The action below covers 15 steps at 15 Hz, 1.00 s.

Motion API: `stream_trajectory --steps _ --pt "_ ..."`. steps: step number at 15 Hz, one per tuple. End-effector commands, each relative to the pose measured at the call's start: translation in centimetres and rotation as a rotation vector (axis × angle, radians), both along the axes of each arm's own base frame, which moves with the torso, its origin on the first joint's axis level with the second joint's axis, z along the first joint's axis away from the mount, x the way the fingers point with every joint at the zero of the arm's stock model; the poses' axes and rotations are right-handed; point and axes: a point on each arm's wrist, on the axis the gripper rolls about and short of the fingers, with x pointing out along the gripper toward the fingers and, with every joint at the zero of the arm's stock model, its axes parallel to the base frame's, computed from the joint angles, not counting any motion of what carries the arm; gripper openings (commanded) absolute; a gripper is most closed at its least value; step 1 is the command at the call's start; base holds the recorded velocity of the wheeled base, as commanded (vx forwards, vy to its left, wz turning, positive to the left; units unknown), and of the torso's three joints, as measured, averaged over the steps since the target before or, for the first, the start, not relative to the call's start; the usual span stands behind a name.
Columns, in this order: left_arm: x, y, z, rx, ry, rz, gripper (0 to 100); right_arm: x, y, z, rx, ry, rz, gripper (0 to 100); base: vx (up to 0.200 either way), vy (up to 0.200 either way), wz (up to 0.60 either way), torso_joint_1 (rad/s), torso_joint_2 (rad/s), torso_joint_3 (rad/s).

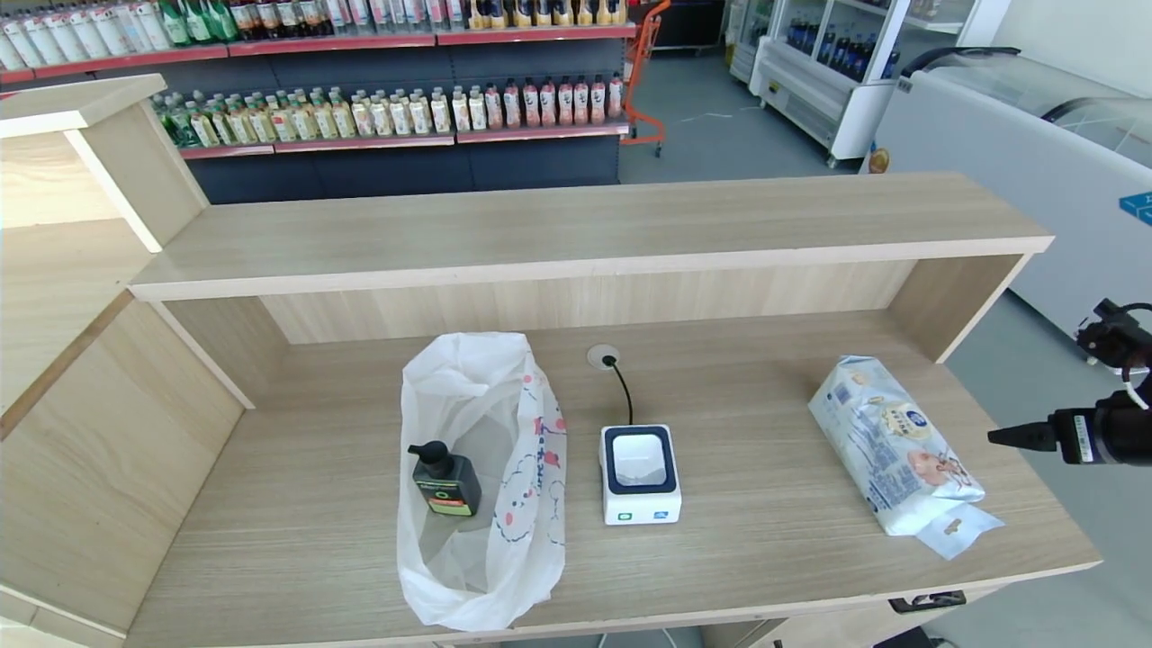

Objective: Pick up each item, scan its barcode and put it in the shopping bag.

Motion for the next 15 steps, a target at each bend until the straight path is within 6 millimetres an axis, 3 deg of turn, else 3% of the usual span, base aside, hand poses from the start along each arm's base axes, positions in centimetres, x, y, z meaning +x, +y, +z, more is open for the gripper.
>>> stream_trajectory --steps 1,9,15 --pt "0.0 0.0 0.0 -0.001 -0.001 0.001 100 1.1 0.2 -1.5 0.019 0.04 0.024 100 0.0 0.0 0.0 0.0 0.0 0.0" --pt "0.0 0.0 0.0 -0.001 -0.001 0.001 100 4.6 2.9 -4.1 0.131 0.041 0.245 100 0.0 0.0 0.0 0.0 0.0 0.0" --pt "0.0 0.0 0.0 -0.001 -0.001 0.0 100 6.6 3.1 -6.5 0.091 0.042 0.286 100 0.0 0.0 0.0 0.0 0.0 0.0"
